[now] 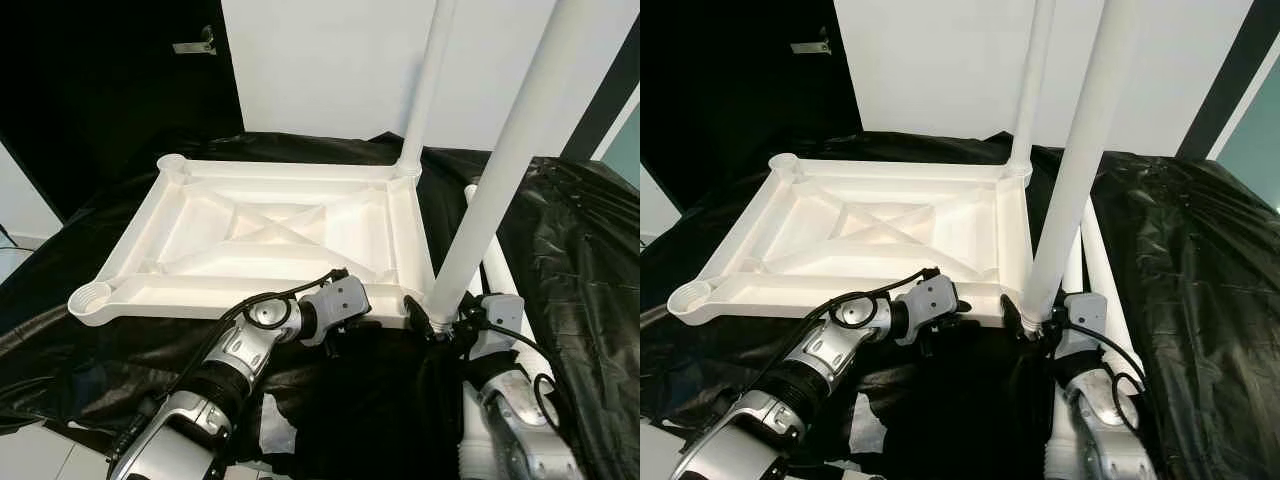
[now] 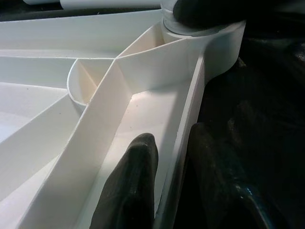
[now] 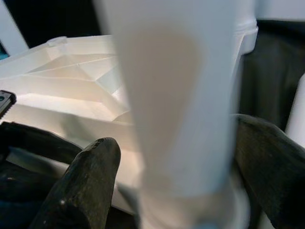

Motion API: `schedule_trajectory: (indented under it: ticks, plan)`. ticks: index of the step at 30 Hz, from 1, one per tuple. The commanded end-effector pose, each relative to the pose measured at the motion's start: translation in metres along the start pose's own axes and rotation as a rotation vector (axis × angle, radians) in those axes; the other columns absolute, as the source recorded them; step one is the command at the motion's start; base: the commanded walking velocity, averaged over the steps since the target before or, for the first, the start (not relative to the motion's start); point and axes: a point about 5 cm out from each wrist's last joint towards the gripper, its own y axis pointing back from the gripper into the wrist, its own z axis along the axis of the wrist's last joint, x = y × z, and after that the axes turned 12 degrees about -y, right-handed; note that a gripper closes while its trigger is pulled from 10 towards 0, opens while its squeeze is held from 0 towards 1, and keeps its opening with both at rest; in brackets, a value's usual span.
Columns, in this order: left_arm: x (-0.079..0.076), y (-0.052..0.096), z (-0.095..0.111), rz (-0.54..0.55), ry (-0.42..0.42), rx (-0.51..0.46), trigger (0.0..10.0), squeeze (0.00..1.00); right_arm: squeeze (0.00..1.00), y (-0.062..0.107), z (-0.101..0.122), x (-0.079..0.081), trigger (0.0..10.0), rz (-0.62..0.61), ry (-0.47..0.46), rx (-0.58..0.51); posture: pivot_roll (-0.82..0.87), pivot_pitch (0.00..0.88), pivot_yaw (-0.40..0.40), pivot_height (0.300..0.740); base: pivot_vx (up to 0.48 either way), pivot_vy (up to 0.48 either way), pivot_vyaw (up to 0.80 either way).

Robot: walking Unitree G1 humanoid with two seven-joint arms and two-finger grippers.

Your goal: Building children table

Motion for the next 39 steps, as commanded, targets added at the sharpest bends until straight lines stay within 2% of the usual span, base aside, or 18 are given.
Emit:
schedule_trajectory:
  ticks: [1, 4, 7, 11, 12, 13, 14, 22, 29, 30, 31, 32, 33, 34, 35, 36, 37, 39]
  plan:
    - [-0.041, -0.009, -0.031, -0.172, 0.112, 0.112, 10.0, 0.00, 0.00, 0.000, -0.001, -0.001, 10.0, 0.042, -0.015, 0.017, -0.01, 0.000, -0.019, 0.740, 0.000, 0.000, 0.00]
    - [-0.040, -0.009, -0.030, -0.173, 0.109, 0.112, 10.0, 0.00, 0.00, 0.006, 0.005, -0.013, 10.0, 0.238, 0.043, 0.121, -0.01, 0.000, -0.018, 0.740, 0.000, 0.000, 0.00]
    - [-0.040, -0.009, -0.030, -0.173, 0.108, 0.112, 10.0, 0.00, 0.00, 0.006, 0.007, -0.016, 10.0, 0.265, 0.057, 0.140, -0.01, 0.000, -0.018, 0.740, 0.000, 0.000, 0.00]
    - [-0.039, -0.009, -0.030, -0.169, 0.107, 0.113, 10.0, 0.00, 0.00, 0.003, 0.015, -0.031, 10.0, 0.304, 0.098, 0.176, -0.01, 0.000, -0.021, 0.740, 0.000, 0.000, 0.00]
    - [-0.039, -0.009, -0.030, -0.167, 0.108, 0.113, 10.0, 0.00, 0.00, 0.002, 0.019, -0.035, 2.7, 0.334, 0.105, 0.194, 0.00, 0.000, -0.022, 0.740, 0.000, 0.000, 0.00]
    - [-0.039, -0.009, -0.030, -0.167, 0.108, 0.113, 10.0, 0.00, 0.00, 0.002, 0.019, -0.035, 2.7, 0.334, 0.105, 0.194, 0.00, 0.000, -0.022, 0.740, 0.000, 0.000, 0.00]
    - [-0.038, -0.008, -0.030, -0.166, 0.109, 0.114, 10.0, 0.00, 0.00, 0.002, 0.020, -0.037, 0.0, 0.341, 0.103, 0.198, 0.00, 0.000, -0.023, 0.740, 0.000, 0.000, 0.00]
    - [-0.038, -0.007, -0.031, -0.160, 0.111, 0.115, 10.0, 0.00, 0.00, 0.002, 0.023, -0.045, 0.0, 0.360, 0.082, 0.210, 0.00, 0.000, -0.023, 0.740, 0.000, 0.000, 0.00]
    - [-0.038, -0.007, -0.031, -0.161, 0.110, 0.114, 10.0, 0.00, 0.00, 0.011, 0.010, -0.026, 0.0, 0.381, -0.020, 0.212, 0.00, 0.000, -0.020, 0.740, 0.000, 0.000, 0.00]
    - [-0.038, -0.007, -0.031, -0.162, 0.110, 0.115, 10.0, 0.00, 0.00, 0.014, 0.006, -0.016, 0.0, 0.378, -0.059, 0.198, 0.00, 0.000, -0.018, 0.740, 0.000, 0.000, 0.00]
    - [-0.039, -0.006, -0.031, -0.164, 0.110, 0.116, 10.0, 0.00, 0.00, 0.015, 0.002, -0.006, 0.0, 0.326, -0.092, 0.156, -0.01, 0.000, -0.017, 0.740, 0.000, 0.000, 0.00]
    - [-0.039, -0.006, -0.031, -0.164, 0.110, 0.116, 10.0, 0.00, 0.00, 0.015, 0.002, -0.006, 0.0, 0.326, -0.092, 0.156, -0.01, 0.000, -0.017, 0.740, 0.000, 0.000, 0.00]
    - [-0.039, -0.006, -0.031, -0.166, 0.110, 0.116, 10.0, 0.00, 0.00, 0.013, -0.001, -0.002, 0.0, 0.223, -0.112, 0.098, -0.01, 0.000, -0.017, 0.740, 0.000, 0.000, 0.00]
    - [-0.039, -0.006, -0.031, -0.166, 0.110, 0.116, 10.0, 0.00, 0.00, 0.013, -0.001, -0.002, 0.0, 0.223, -0.112, 0.098, -0.01, 0.000, -0.017, 0.740, 0.000, 0.000, 0.00]
    - [-0.039, -0.006, -0.032, -0.167, 0.111, 0.116, 10.0, 0.00, 0.00, 0.012, -0.003, -0.003, 0.0, 0.050, -0.122, 0.032, -0.01, 0.000, -0.015, 0.740, 0.000, 0.000, 0.00]
    - [-0.039, -0.006, -0.032, -0.168, 0.111, 0.116, 10.0, 0.00, 0.00, 0.011, -0.005, -0.005, 0.0, -0.067, -0.125, -0.006, -0.01, 0.000, -0.015, 0.740, 0.000, 0.000, 0.00]
    - [-0.039, -0.006, -0.032, -0.168, 0.111, 0.116, 10.0, 0.00, 0.00, 0.011, -0.005, -0.005, 0.0, -0.067, -0.125, -0.006, -0.01, 0.000, -0.015, 0.740, 0.000, 0.000, 0.00]
    - [-0.040, -0.006, -0.032, -0.171, 0.111, 0.115, 10.0, 0.00, 0.00, 0.014, -0.009, -0.003, 0.0, -0.202, -0.107, -0.045, -0.01, 0.000, -0.011, 0.740, 0.000, 0.000, 0.00]
